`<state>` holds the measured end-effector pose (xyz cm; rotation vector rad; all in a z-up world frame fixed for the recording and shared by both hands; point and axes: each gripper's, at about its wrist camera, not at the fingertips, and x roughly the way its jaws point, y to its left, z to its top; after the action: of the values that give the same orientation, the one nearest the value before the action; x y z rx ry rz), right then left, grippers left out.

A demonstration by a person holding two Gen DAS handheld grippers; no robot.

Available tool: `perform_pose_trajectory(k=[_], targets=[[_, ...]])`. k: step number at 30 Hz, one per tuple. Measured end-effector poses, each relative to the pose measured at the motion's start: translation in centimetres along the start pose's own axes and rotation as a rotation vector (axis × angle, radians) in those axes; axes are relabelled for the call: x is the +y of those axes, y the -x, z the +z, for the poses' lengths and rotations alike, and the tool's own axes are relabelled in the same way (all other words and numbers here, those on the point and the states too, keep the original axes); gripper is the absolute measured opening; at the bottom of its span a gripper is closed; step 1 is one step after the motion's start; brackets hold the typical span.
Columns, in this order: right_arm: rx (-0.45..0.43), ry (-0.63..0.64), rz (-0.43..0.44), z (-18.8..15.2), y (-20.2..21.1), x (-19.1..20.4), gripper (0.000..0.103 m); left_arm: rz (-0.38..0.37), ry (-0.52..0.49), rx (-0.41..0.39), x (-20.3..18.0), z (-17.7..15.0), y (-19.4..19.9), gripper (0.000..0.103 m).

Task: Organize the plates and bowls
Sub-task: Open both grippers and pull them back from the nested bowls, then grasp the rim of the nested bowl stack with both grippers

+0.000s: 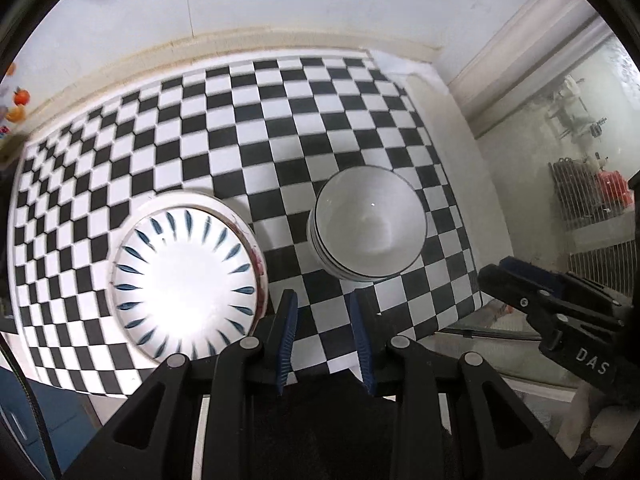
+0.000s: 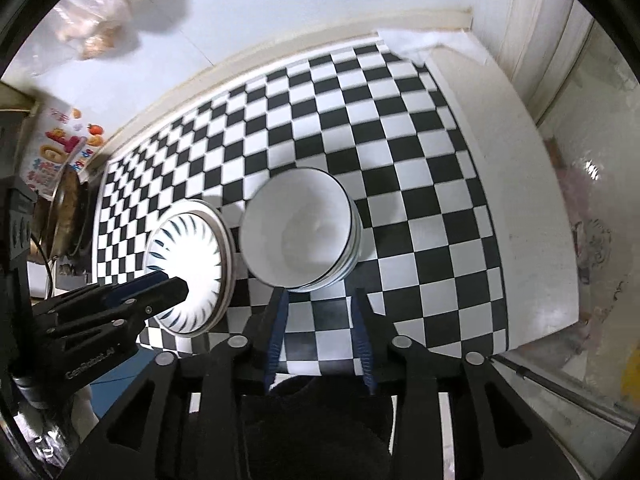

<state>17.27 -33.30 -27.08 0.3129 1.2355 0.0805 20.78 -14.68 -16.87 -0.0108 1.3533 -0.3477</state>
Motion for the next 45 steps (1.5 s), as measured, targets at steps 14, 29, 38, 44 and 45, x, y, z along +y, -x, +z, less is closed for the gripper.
perform_pose_trajectory(k=[14,29,38,44,45], targets=[[-0.133,0.054,-0.052,-3.7,6.8,3.2,0.084,0.067,-0.066,-0.167,-1.5,-2.5,6.5,0.041],[-0.207,0.056,-0.083,-3.7,9.7,3.7,0.090,0.061,-0.063,-0.222,-1.9,-2.1,7.9,0.078],[-0.178,-0.042,0.012,-1.2,5.7,0.5,0.091,0.023,0.013,-0.132,-0.1,1.6,2.5,0.078],[-0.085,-0.133,0.103,0.9,-1.2,-3.1,0.091,-0.061,0.153,0.035,2.9,5.3,-4.6,0.078],[-0.060,-0.145,0.115,1.2,-2.5,-3.6,0.091,-0.070,0.170,0.058,3.3,5.7,-5.7,0.078]])
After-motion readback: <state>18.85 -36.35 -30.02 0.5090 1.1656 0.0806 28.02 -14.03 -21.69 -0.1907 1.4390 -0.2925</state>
